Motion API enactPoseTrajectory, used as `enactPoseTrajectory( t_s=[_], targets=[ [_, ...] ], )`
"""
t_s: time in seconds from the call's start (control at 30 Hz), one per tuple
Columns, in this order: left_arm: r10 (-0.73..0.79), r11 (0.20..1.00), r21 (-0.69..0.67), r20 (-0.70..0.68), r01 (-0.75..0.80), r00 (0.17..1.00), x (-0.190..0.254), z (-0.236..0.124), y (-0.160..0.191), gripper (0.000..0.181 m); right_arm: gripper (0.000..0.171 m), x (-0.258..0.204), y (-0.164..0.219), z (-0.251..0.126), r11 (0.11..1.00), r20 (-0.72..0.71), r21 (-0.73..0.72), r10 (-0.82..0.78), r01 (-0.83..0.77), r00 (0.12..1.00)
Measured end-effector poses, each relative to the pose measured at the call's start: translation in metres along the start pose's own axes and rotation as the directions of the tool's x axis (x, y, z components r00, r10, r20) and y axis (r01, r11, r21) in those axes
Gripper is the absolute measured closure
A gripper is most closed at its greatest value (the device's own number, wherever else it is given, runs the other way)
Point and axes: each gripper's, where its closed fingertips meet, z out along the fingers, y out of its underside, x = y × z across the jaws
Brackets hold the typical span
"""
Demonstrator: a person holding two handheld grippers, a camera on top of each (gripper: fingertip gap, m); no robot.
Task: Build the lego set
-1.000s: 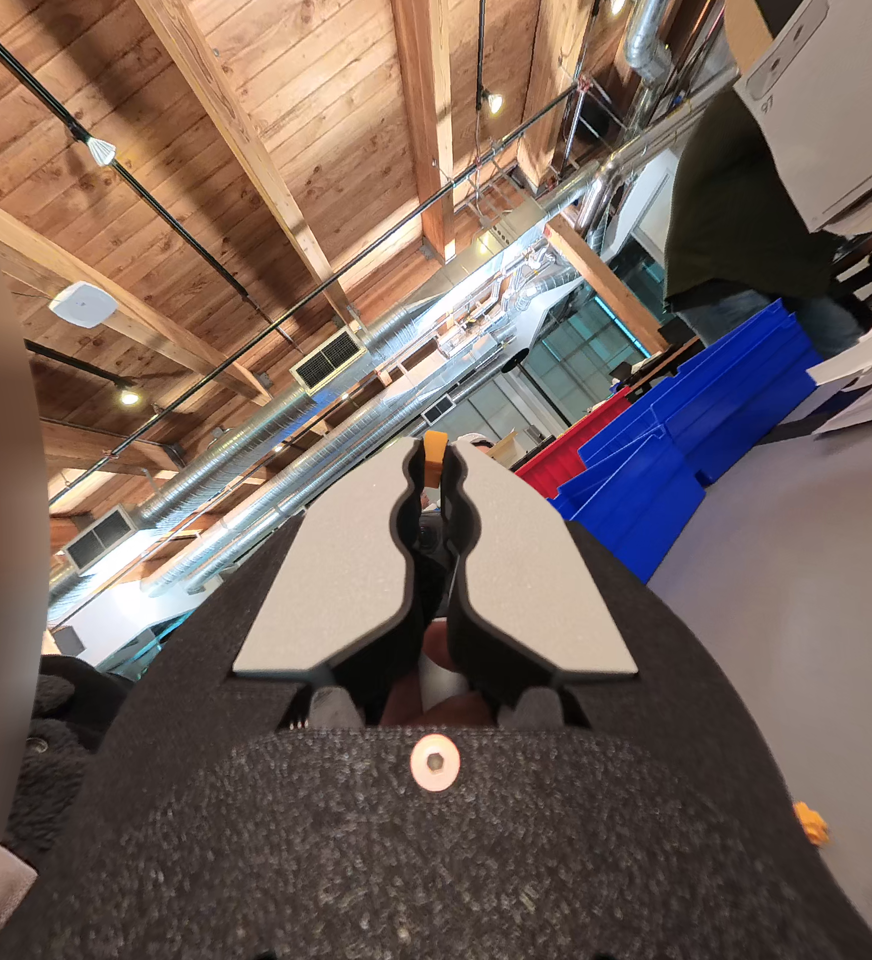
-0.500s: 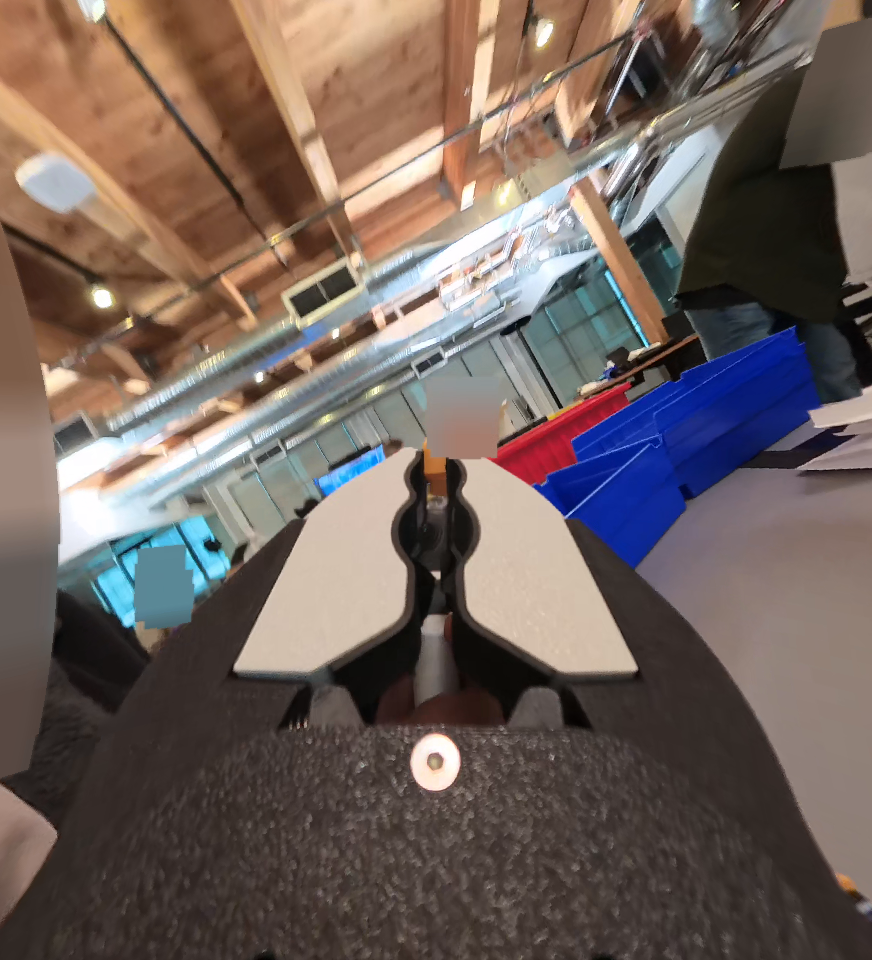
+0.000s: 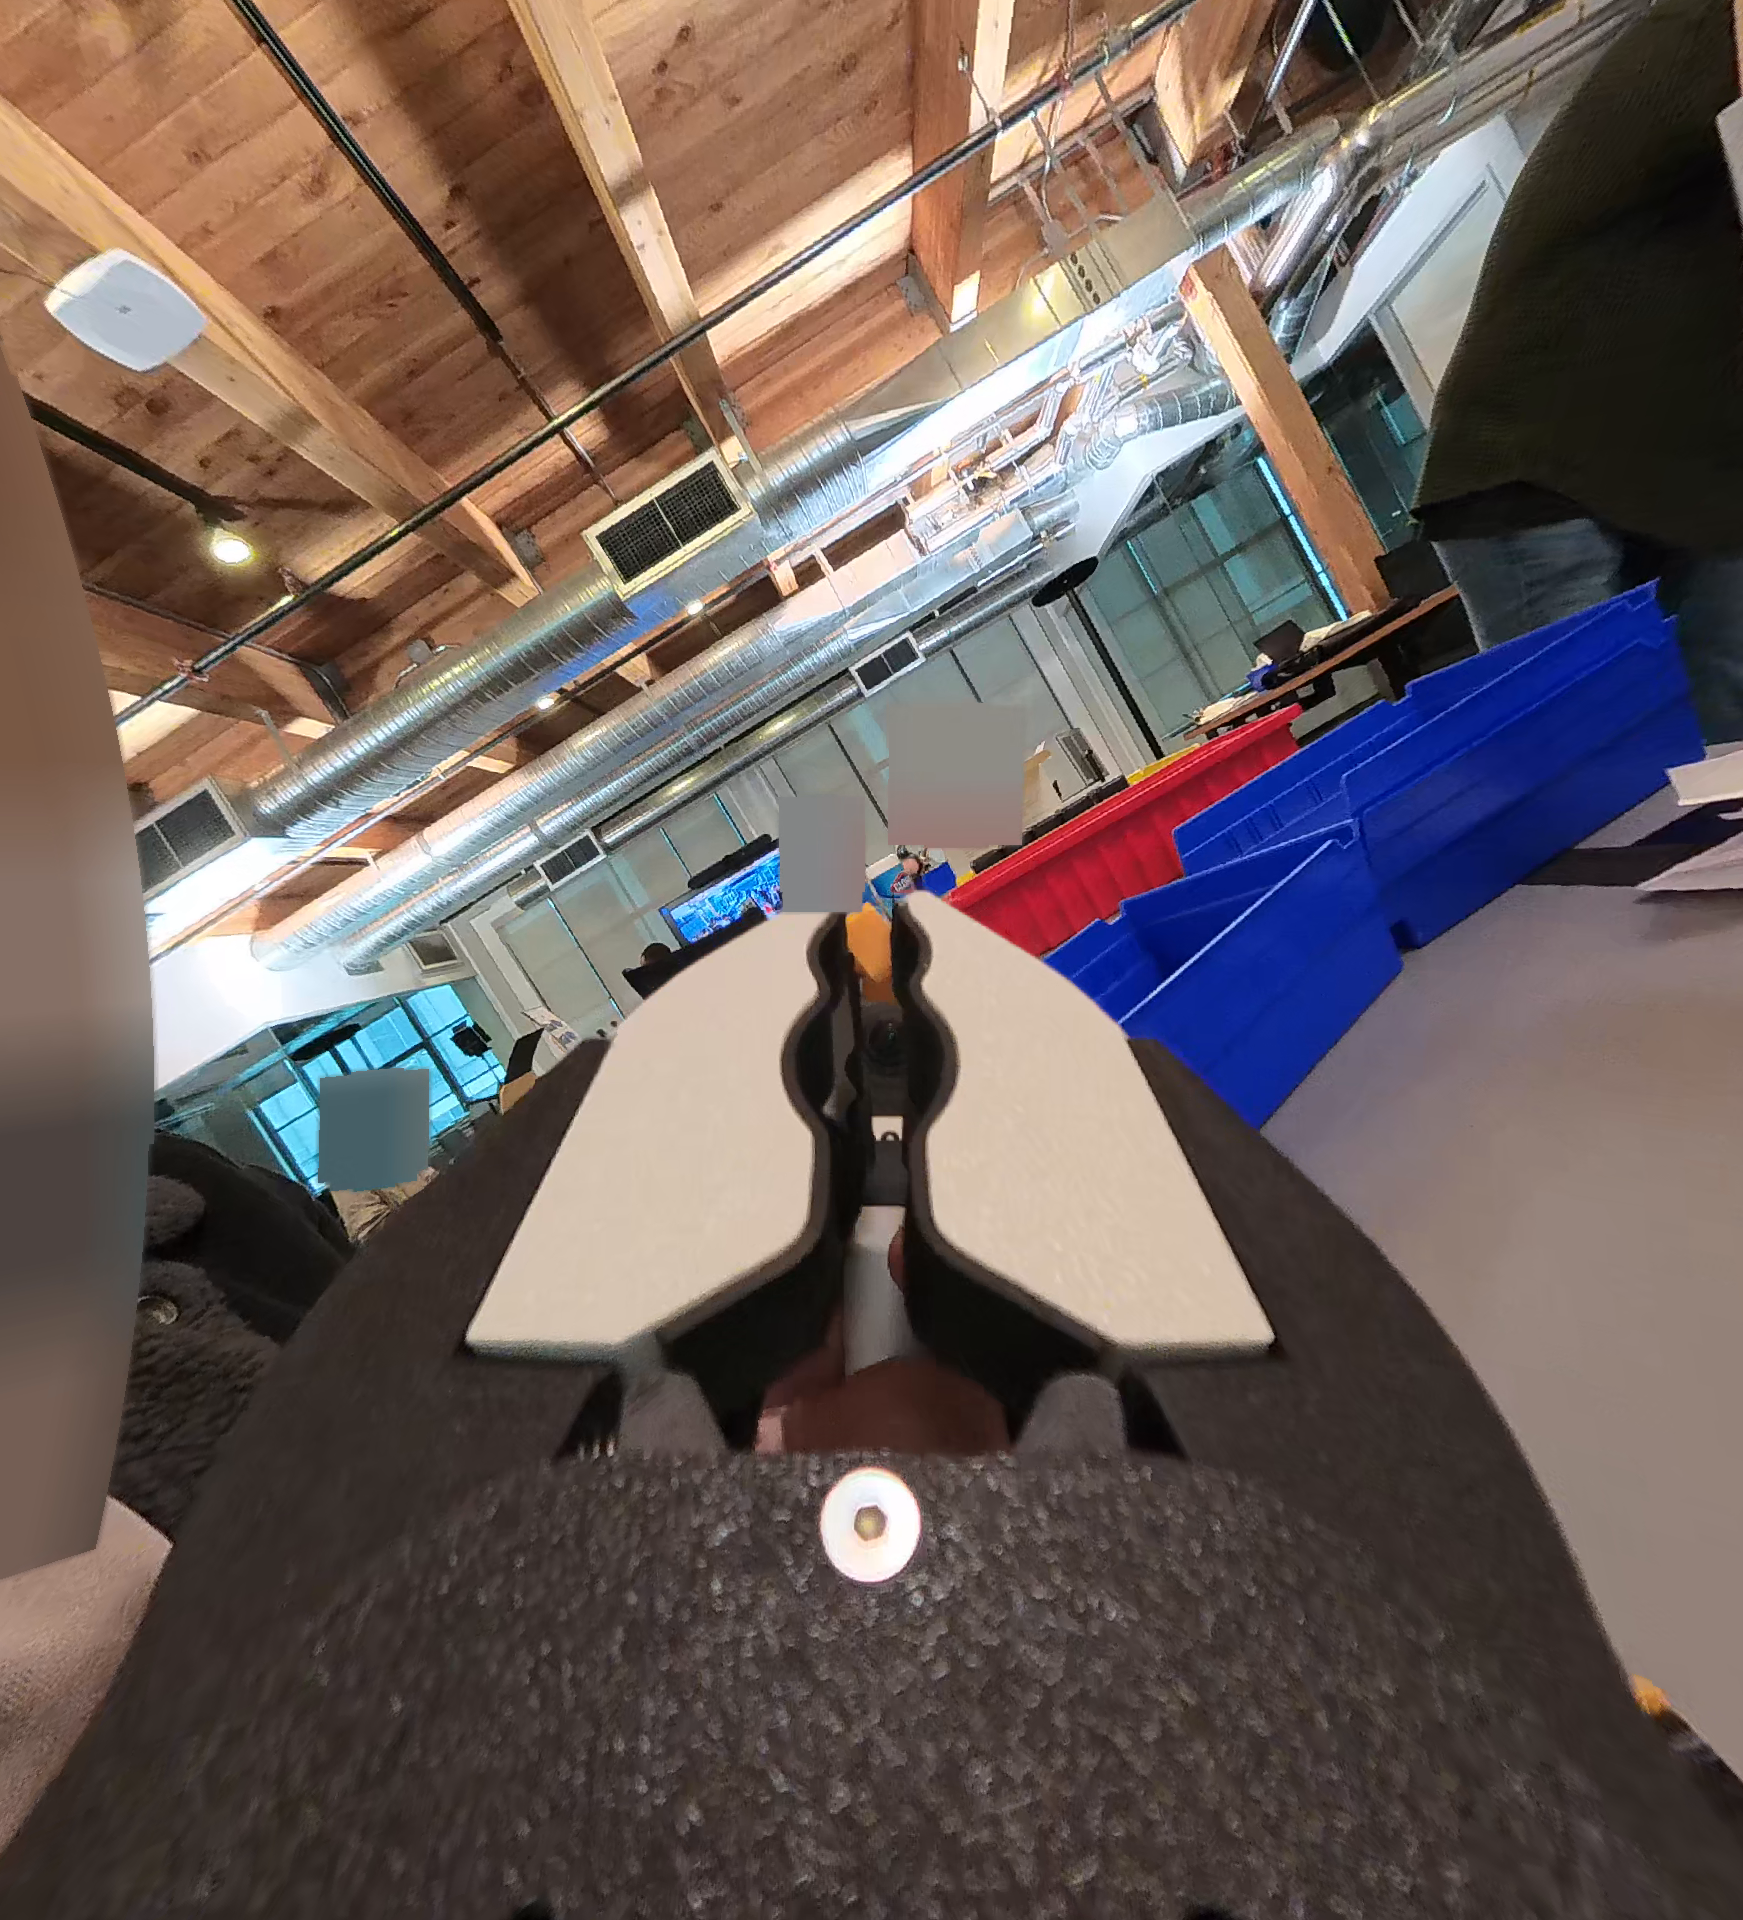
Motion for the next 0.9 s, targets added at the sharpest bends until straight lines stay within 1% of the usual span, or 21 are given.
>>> enactPoseTrajectory(
  t_s=[0.3,0.43,0.6,0.7,0.8,0.9],
  targets=[
    [-0.012,1.0,-0.017,0.003,0.012,1.0,-0.001,-0.002,0.002,0.171,0.166,0.006,0.006,-0.007,0.997,-0.001,-0.024,0.071,-0.071,0.997],
    [-0.037,0.998,-0.058,0.021,0.038,0.999,-0.003,-0.003,0.007,0.172,0.163,0.006,0.009,-0.011,0.998,0.0,-0.059,0.031,-0.031,1.0],
    [-0.091,0.992,-0.085,0.023,0.093,0.996,-0.005,-0.002,0.012,0.172,0.162,0.006,0.012,-0.017,0.99,-0.005,-0.116,-0.086,0.085,0.996],
    [-0.141,0.984,-0.107,0.014,0.141,0.99,-0.004,-0.002,0.016,0.172,0.16,0.005,0.016,-0.02,0.962,-0.009,-0.171,-0.22,0.215,0.976],
    [-0.186,0.974,-0.128,0.011,0.186,0.982,-0.004,-0.002,0.02,0.172,0.159,0.006,0.019,-0.023,0.908,-0.012,-0.229,-0.362,0.35,0.932],
    [-0.246,0.956,-0.158,0.015,0.246,0.969,-0.004,-0.001,0.025,0.172,0.161,0.007,0.021,-0.029,0.812,0.006,-0.29,-0.527,0.506,0.85]
  ],
)
